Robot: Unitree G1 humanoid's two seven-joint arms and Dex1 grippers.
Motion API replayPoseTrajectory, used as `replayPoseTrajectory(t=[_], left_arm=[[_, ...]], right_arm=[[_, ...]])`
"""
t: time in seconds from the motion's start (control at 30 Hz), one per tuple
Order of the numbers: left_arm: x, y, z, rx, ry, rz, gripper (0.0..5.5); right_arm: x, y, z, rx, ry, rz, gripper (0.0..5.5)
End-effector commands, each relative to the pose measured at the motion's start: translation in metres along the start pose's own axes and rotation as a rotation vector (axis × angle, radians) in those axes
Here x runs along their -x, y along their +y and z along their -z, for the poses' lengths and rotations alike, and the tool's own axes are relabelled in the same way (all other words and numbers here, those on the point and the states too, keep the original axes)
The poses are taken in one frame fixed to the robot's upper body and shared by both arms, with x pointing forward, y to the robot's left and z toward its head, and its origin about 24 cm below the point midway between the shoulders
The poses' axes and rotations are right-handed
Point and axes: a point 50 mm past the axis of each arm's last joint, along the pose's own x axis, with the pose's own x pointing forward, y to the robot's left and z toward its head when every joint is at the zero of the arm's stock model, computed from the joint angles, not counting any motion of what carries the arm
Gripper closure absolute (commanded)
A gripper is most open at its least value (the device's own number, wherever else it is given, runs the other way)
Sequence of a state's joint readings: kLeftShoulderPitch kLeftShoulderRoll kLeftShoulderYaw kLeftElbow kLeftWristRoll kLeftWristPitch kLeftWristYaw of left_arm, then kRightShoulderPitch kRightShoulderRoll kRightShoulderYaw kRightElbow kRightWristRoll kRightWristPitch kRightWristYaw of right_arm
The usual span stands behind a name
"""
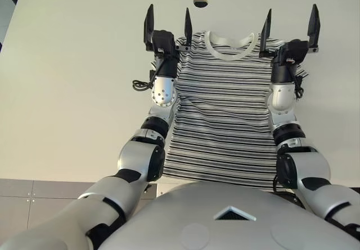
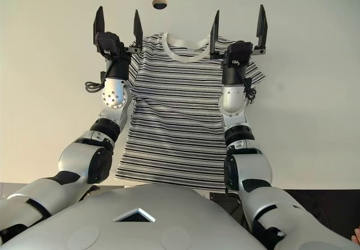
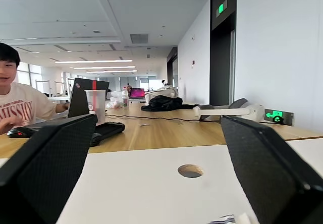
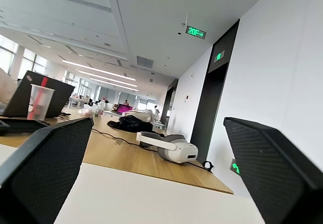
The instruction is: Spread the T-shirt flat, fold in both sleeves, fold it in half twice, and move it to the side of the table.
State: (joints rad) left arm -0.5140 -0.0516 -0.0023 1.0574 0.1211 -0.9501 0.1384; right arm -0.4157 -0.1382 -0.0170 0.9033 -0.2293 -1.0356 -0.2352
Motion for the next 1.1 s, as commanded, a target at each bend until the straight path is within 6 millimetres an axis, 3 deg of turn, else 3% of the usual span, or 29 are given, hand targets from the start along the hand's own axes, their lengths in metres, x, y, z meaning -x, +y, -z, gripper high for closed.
replayPoseTrajectory(t=[0.03,0.27,0.5,0.73,1.1], left_arm=[[0.002,-0.002,-0.003,-0.002,-0.029,0.022,0.96],[0.003,0.018,0.001,0.002,-0.018,-0.085,0.96],[0.003,0.027,0.002,-0.032,-0.012,-0.116,0.96],[0.004,0.018,0.006,-0.023,0.023,-0.063,0.96],[0.001,0.014,0.012,-0.128,0.092,-0.090,0.96]], right_arm=[[-0.006,0.007,-0.007,-0.012,-0.030,-0.029,0.72],[-0.019,0.023,-0.021,0.015,-0.104,-0.071,0.72],[-0.044,0.019,-0.025,0.025,-0.097,0.001,0.72],[-0.026,0.031,-0.009,0.046,-0.021,-0.031,0.72],[-0.021,0.035,-0.003,0.068,0.004,-0.048,0.72]])
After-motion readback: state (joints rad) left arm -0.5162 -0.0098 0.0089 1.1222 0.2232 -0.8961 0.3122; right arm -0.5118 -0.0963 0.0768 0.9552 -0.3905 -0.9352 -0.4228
